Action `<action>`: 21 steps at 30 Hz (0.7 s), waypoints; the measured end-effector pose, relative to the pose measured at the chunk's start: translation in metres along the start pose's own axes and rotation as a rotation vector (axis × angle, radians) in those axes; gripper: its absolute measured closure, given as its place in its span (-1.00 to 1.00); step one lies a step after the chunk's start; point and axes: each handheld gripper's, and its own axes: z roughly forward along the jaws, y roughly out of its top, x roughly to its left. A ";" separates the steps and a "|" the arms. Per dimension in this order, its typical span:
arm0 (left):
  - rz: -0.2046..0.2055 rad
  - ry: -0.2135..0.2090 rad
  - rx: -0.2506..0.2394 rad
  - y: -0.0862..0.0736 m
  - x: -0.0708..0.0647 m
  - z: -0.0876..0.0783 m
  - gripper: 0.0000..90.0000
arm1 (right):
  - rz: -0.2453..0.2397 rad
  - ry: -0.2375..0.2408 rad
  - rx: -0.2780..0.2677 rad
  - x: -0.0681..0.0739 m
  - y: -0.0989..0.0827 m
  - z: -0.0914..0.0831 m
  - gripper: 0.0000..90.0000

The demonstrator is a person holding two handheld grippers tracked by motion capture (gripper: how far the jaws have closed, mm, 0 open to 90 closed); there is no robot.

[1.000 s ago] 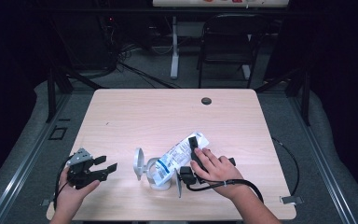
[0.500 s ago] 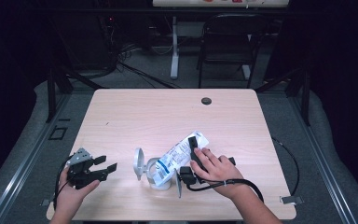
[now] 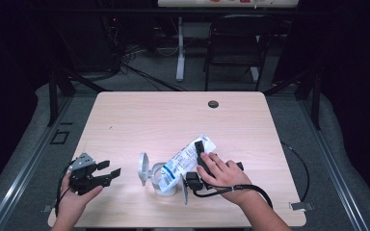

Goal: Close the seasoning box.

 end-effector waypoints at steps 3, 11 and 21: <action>0.000 0.000 0.000 0.000 0.000 0.000 -0.13 | -0.001 0.001 -0.001 0.000 0.000 0.000 0.22; -0.001 0.000 0.000 0.000 0.000 0.000 -0.13 | 0.001 -0.001 -0.001 0.000 0.000 0.000 0.23; 0.002 -0.002 0.001 0.000 0.000 0.000 -0.13 | 0.000 -0.002 -0.007 0.000 -0.001 0.000 0.23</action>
